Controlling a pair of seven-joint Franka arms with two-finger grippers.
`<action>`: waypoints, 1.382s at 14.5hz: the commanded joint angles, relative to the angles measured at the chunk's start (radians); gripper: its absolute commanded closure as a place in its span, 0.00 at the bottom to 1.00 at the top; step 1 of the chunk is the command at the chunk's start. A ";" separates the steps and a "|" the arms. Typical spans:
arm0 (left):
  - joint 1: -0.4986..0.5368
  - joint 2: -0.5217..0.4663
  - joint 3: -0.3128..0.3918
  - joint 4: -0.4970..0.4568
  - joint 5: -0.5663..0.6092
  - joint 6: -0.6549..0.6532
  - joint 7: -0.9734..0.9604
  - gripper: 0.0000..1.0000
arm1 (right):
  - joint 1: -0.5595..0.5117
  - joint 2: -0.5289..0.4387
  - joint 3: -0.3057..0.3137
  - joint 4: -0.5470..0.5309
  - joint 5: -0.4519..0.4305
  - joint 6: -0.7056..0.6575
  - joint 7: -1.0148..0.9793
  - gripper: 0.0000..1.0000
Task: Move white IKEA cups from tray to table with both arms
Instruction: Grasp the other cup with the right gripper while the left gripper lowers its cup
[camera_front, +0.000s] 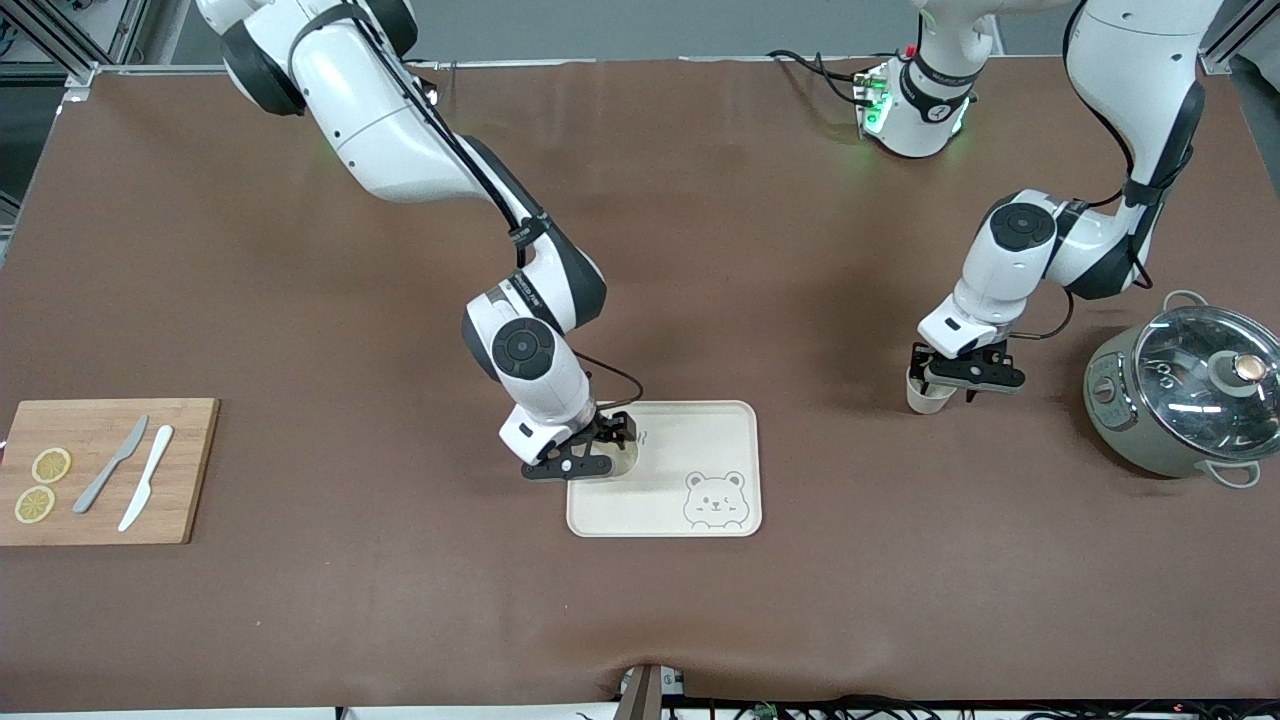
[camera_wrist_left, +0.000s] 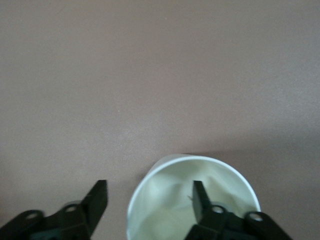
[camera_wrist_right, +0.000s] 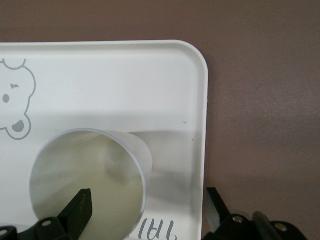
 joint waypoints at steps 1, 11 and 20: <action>0.007 -0.008 0.000 0.007 0.037 0.006 -0.029 0.00 | 0.008 0.017 -0.006 0.030 -0.021 -0.003 0.022 0.00; 0.030 -0.043 0.002 0.010 0.040 -0.021 -0.018 0.00 | 0.007 0.020 -0.008 0.030 -0.055 -0.004 0.020 0.48; 0.036 -0.102 -0.008 0.021 0.041 -0.130 -0.006 0.00 | -0.001 0.020 -0.005 0.031 -0.060 -0.006 0.025 1.00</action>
